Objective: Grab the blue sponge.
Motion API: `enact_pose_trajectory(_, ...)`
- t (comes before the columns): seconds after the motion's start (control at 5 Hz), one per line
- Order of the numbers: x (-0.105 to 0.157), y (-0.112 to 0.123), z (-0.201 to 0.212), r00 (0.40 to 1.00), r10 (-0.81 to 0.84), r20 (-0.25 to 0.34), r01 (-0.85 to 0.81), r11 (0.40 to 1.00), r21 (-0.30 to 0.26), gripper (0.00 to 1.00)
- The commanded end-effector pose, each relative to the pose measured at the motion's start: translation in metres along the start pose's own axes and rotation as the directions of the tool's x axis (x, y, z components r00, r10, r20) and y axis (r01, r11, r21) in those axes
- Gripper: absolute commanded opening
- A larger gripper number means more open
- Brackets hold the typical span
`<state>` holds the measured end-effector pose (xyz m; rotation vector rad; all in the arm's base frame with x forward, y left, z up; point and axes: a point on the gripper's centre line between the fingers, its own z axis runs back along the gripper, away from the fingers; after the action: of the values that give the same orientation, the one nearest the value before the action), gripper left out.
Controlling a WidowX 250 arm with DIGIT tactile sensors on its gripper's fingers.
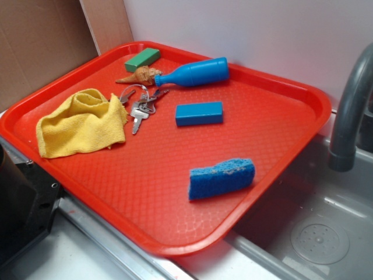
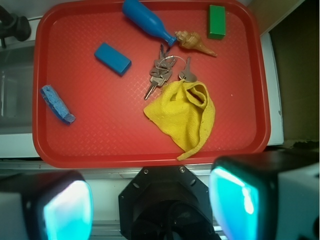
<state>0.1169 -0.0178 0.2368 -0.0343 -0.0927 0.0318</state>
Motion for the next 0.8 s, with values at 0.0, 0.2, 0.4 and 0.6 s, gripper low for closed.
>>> enact_pose_trajectory(0.0, 0.0, 0.0, 0.0, 1.0, 0.0, 0.0, 0.0, 1.0, 0.0, 1.0)
enact_pose_trajectory(0.2, 0.013, -0.049, -0.053, 0.968, -0.249, 0.016, 0.249, 0.968, 0.004, 1.0)
enact_pose_trajectory(0.4, 0.019, -0.101, -0.083, 0.885, -0.457, 0.09, 0.456, 0.889, 0.031, 1.0)
enact_pose_trajectory(0.6, 0.027, -0.14, -0.112, 0.844, -0.526, 0.1, 0.525, 0.85, 0.038, 1.0)
